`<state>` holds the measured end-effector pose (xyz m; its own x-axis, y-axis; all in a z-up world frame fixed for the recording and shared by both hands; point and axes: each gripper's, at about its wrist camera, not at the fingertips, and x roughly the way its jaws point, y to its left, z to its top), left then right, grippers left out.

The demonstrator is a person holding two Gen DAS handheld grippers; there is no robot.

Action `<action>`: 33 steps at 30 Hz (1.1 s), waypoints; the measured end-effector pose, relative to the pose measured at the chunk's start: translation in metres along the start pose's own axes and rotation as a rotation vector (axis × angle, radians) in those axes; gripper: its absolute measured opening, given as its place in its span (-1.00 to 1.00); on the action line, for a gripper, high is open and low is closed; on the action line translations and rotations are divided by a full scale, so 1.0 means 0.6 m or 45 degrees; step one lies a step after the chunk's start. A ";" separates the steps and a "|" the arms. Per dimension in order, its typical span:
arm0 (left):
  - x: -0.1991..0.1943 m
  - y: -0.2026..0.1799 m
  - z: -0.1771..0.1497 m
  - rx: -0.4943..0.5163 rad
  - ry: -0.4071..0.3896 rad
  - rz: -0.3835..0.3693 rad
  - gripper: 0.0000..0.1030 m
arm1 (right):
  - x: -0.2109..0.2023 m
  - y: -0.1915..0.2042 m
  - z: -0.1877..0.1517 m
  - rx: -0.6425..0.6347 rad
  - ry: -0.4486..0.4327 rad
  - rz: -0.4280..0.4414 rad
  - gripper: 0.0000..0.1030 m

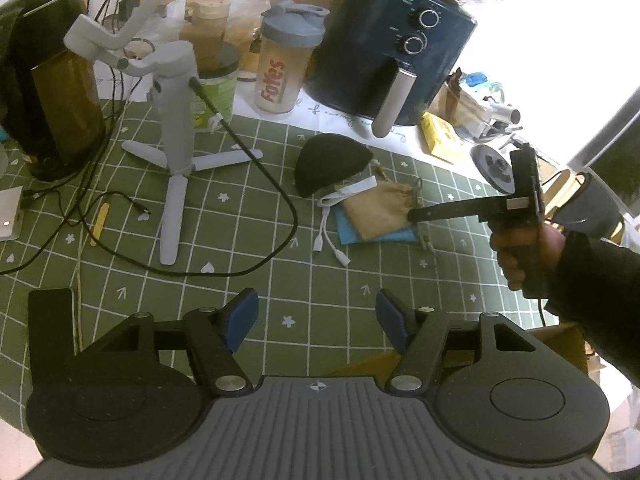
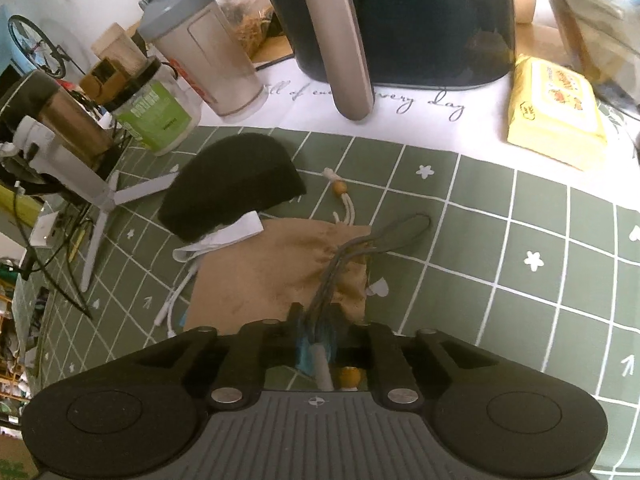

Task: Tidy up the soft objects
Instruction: 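Lift the grey cable off the mat with the right gripper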

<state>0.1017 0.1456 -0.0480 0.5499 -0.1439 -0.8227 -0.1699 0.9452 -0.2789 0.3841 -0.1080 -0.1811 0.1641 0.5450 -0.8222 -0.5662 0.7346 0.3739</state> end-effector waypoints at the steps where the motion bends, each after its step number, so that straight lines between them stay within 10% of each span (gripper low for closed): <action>1: -0.001 0.001 0.000 -0.002 0.001 0.003 0.25 | 0.002 -0.001 0.000 0.006 -0.004 0.007 -0.60; 5: -0.002 0.003 0.000 -0.006 -0.001 0.005 0.25 | -0.004 0.004 -0.002 -0.028 -0.007 0.005 -0.86; 33: 0.043 -0.070 0.082 0.327 -0.098 -0.092 0.25 | -0.212 0.006 -0.061 -0.038 -0.140 -0.029 -0.87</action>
<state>0.1632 0.1166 -0.0332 0.6152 -0.2004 -0.7625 0.0798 0.9780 -0.1926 0.3316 -0.1894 -0.0906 0.2640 0.5707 -0.7775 -0.5850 0.7357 0.3414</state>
